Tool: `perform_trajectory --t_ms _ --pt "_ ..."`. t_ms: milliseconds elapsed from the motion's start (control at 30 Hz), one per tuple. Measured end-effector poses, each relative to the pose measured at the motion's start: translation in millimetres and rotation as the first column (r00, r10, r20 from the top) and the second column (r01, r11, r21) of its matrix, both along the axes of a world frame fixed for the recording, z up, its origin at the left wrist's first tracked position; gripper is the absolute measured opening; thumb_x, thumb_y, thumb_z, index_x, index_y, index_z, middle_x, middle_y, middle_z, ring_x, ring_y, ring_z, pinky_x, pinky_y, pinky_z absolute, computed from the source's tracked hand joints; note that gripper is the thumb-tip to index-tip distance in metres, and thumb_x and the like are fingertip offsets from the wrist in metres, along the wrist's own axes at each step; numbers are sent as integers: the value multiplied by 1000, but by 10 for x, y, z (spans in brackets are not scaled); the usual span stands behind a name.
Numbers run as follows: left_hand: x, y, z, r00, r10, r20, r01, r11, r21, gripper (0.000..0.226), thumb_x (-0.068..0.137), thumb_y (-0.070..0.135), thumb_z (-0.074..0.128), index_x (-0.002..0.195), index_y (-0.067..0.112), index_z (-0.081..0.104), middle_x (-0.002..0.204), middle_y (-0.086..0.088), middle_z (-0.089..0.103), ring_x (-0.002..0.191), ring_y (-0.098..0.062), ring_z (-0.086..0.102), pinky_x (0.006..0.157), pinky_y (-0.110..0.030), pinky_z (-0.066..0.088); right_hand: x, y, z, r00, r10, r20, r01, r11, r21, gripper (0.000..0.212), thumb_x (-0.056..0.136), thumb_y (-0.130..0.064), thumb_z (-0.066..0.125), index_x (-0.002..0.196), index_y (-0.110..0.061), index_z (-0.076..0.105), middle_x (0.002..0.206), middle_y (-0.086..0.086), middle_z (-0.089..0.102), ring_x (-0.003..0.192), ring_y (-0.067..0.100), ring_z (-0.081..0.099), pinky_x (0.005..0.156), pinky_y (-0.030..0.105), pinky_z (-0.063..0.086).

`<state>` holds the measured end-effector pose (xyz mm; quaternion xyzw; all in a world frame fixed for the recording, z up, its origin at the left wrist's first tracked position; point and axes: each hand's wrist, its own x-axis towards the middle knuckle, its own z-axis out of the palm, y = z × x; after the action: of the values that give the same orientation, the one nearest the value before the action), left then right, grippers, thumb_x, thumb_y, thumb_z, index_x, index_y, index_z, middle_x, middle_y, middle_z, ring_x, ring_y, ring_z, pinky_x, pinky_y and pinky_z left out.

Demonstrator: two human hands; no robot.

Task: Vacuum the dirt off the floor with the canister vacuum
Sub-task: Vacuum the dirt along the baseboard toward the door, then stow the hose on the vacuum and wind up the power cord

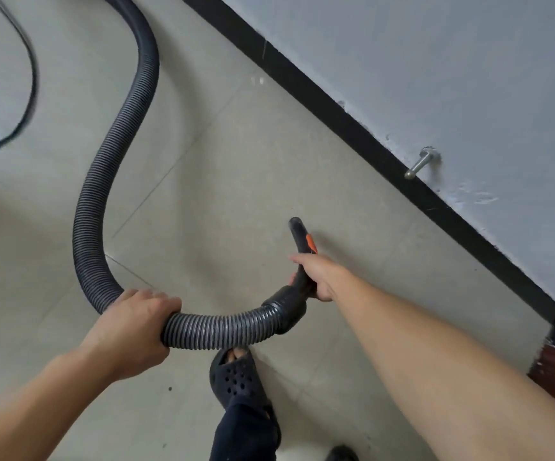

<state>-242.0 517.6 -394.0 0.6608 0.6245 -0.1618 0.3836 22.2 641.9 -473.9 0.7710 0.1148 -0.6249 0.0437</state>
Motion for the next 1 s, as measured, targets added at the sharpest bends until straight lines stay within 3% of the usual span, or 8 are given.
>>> perform_trajectory --t_ms 100,233,300,367,433,500,667,1000 --pt "-183 -56 449 996 84 28 -88 980 176 42 43 12 79 70 31 53 72 10 52 72 -19 52 73 -31 45 -76 -82 509 993 -117 1 117 993 -24 12 94 -11 63 96 -11 52 68 6 56 54 17 57 52 28 50" --pt "-302 23 1138 872 489 3 -471 840 270 74 54 3 84 122 16 60 140 -20 44 131 -41 39 100 -51 43 -338 -24 1254 989 -145 -39 144 989 -25 10 88 1 56 84 -7 52 59 7 53 47 18 53 45 22 48" --pt "-386 177 1597 575 807 137 -813 543 213 76 75 1 74 141 22 43 151 -15 32 136 -33 35 101 -45 42 -592 86 1684 981 -184 -68 184 983 -3 11 87 1 55 82 -7 52 58 7 54 52 19 52 50 26 48" --pt "-473 415 2070 35 941 337 -994 67 -84 44 94 8 57 136 19 48 133 -13 53 109 -22 57 88 -37 49 -848 203 2077 971 -222 -91 224 975 6 13 87 1 55 78 -8 53 56 6 55 56 19 53 54 29 48" --pt "-571 691 2518 -536 773 340 -819 -379 -430 23 102 26 45 109 10 60 101 -15 68 80 -22 66 75 -38 53 -1109 308 2436 957 -261 -127 263 965 -3 17 88 1 54 74 -8 53 54 7 55 56 21 53 56 31 51" --pt "-716 912 2877 -751 594 288 -631 -517 -579 34 100 39 45 98 8 58 82 -18 69 70 -32 68 72 -43 55 -1352 397 2743 955 -249 -162 248 968 -22 17 89 2 54 74 -6 53 56 9 57 58 23 56 56 32 53" --pt "-1230 1341 3653 -640 617 458 -766 -473 -435 17 88 11 66 91 2 52 64 -11 49 44 -23 51 45 -30 48 -1859 687 3375 956 64 -285 -109 983 -146 31 92 -25 69 112 -4 58 98 18 73 78 30 70 58 33 58" --pt "-2134 1351 4995 -220 832 509 -971 -239 -28 29 70 5 71 97 12 61 67 -10 57 44 -21 53 45 -32 49 -2797 1792 4664 678 709 -192 -682 705 196 18 100 -26 58 104 -8 59 77 13 64 55 22 64 49 26 49"
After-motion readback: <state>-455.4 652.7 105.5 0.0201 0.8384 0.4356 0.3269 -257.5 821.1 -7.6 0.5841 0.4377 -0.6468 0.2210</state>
